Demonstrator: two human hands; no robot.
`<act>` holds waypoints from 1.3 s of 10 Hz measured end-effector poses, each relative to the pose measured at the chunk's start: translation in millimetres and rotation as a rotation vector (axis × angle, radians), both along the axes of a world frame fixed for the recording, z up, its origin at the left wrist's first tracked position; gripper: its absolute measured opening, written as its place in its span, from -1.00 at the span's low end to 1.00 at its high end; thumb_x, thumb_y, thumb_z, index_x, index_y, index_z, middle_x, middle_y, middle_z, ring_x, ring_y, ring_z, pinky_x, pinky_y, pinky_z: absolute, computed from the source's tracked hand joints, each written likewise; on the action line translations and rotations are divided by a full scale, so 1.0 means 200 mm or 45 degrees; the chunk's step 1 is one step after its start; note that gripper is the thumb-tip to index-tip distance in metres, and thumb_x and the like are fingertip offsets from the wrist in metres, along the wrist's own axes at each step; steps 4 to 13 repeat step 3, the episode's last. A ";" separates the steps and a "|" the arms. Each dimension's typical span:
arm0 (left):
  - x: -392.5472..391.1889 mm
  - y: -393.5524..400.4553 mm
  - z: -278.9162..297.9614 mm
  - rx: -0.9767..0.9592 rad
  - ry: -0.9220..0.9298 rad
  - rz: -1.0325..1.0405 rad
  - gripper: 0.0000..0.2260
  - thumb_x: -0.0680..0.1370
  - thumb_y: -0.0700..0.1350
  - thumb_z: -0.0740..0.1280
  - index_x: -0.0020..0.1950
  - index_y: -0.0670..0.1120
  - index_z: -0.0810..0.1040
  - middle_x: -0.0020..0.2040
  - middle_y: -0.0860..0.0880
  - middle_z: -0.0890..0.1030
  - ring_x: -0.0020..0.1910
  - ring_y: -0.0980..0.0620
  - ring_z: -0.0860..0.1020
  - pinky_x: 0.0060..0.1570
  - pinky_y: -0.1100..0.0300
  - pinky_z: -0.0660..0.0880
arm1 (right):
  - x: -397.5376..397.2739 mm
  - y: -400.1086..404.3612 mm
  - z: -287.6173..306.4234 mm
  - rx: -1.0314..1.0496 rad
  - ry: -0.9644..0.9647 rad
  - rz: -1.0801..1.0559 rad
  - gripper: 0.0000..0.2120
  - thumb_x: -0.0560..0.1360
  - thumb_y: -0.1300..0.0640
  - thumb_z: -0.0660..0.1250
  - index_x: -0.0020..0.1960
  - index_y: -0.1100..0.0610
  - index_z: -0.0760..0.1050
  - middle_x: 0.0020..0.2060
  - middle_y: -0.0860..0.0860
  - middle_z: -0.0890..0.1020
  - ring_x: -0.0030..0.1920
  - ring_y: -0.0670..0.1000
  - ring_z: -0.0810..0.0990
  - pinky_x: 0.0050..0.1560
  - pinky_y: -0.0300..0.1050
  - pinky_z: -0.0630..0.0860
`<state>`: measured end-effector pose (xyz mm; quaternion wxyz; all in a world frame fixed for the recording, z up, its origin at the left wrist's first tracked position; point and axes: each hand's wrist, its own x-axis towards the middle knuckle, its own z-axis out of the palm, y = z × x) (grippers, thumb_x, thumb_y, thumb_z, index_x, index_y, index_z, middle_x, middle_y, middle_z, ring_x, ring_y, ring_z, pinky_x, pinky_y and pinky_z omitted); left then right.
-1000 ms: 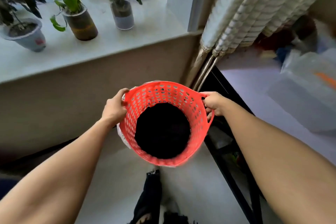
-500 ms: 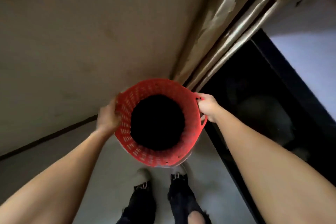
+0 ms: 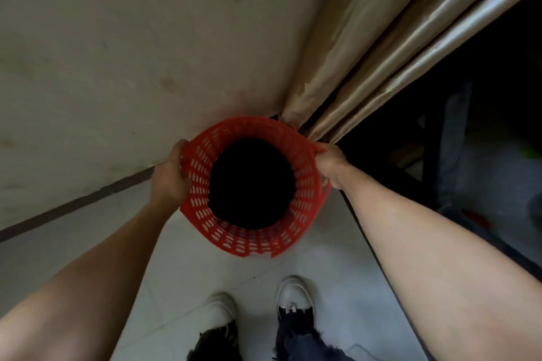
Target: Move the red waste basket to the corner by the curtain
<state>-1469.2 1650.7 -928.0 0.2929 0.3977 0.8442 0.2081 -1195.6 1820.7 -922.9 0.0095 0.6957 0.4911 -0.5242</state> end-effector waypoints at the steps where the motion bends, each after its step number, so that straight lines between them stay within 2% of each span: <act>1: -0.04 0.01 -0.04 -0.092 0.002 -0.016 -0.42 0.45 0.02 0.19 0.49 0.09 0.24 0.19 -0.26 0.65 0.12 -0.35 0.63 0.09 -0.17 0.55 | 0.01 0.03 -0.03 -0.038 -0.010 0.028 -0.72 0.51 0.04 0.30 0.18 -0.01 0.64 -0.27 0.11 0.62 -0.49 0.05 0.52 -0.58 -0.25 0.38; 2: -0.02 0.02 -0.01 -0.194 -0.055 -0.052 -0.39 0.49 -0.06 0.32 0.51 0.03 0.19 0.19 -0.32 0.62 0.14 -0.38 0.60 0.10 -0.11 0.53 | 0.00 0.01 -0.01 -0.012 -0.039 0.061 -0.66 0.48 0.01 0.31 0.22 0.01 0.62 -0.08 0.11 0.68 -0.17 0.13 0.66 -0.28 -0.14 0.57; 3: -0.01 0.06 0.06 -0.333 -0.101 -0.011 -0.25 0.48 -0.18 0.36 0.60 -0.01 0.07 0.31 -0.39 0.47 0.23 -0.41 0.53 0.15 -0.09 0.47 | -0.03 0.00 0.07 0.140 -0.150 0.088 -0.64 0.43 0.04 0.31 0.21 -0.02 0.59 0.15 0.09 0.66 0.14 0.16 0.64 0.07 -0.14 0.54; 13: -0.01 0.06 0.06 -0.333 -0.101 -0.011 -0.25 0.48 -0.18 0.36 0.60 -0.01 0.07 0.31 -0.39 0.47 0.23 -0.41 0.53 0.15 -0.09 0.47 | -0.03 0.00 0.07 0.140 -0.150 0.088 -0.64 0.43 0.04 0.31 0.21 -0.02 0.59 0.15 0.09 0.66 0.14 0.16 0.64 0.07 -0.14 0.54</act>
